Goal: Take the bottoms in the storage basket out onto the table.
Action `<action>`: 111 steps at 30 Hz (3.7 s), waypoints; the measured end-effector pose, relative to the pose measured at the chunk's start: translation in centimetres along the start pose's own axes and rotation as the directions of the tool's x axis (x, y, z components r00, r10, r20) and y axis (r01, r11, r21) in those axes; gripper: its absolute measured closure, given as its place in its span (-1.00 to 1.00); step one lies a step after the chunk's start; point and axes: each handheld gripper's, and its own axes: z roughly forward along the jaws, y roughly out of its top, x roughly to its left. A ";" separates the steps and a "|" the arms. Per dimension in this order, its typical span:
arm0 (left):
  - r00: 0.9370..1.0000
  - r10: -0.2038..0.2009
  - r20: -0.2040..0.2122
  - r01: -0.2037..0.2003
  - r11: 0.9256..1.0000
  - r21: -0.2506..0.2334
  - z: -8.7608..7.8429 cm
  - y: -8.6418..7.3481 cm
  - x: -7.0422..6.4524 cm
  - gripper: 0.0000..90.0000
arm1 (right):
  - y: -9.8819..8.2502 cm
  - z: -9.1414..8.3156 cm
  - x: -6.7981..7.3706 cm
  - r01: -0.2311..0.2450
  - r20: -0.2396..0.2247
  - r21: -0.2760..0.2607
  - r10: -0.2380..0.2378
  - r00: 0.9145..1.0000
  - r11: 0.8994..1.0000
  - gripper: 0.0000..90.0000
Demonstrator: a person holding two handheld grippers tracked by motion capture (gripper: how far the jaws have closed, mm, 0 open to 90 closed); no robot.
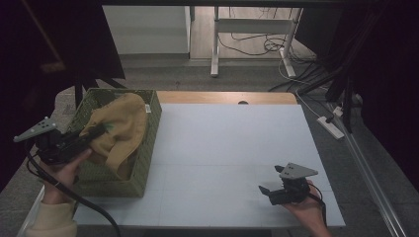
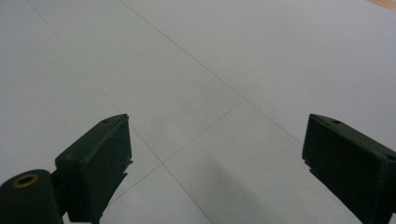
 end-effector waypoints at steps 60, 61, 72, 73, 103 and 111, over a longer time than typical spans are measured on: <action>0.975 0.057 0.212 -0.046 0.997 -0.057 3.1 2.1 -6.1 0.61 | 0.0 0.2 0.0 -0.003 0.000 0.006 0.003 1.000 1.000 -0.82; 0.975 0.057 0.212 -0.046 0.997 -0.057 3.1 2.1 -6.1 0.61 | 0.0 0.2 0.0 -0.004 0.001 0.005 0.004 1.000 1.000 -0.82; 0.970 0.063 0.233 -0.053 0.997 -0.051 3.7 2.1 -6.8 0.61 | 0.0 0.2 0.0 -0.005 0.001 0.005 0.005 1.000 1.000 -0.82; 0.970 0.063 0.234 -0.053 0.997 -0.051 3.7 2.1 -6.8 0.61 | 0.0 0.2 0.0 -0.005 0.001 0.006 0.005 1.000 1.000 -0.82; 0.957 0.068 0.283 -0.061 0.998 -0.032 5.8 2.3 -8.5 0.61 | 0.0 0.2 0.0 -0.003 0.005 0.010 0.003 1.000 1.000 -0.82; 0.952 0.072 0.298 -0.068 0.997 -0.024 6.7 2.3 -9.0 0.61 | 0.0 0.2 -0.1 -0.002 0.005 0.011 0.002 1.000 1.000 -0.82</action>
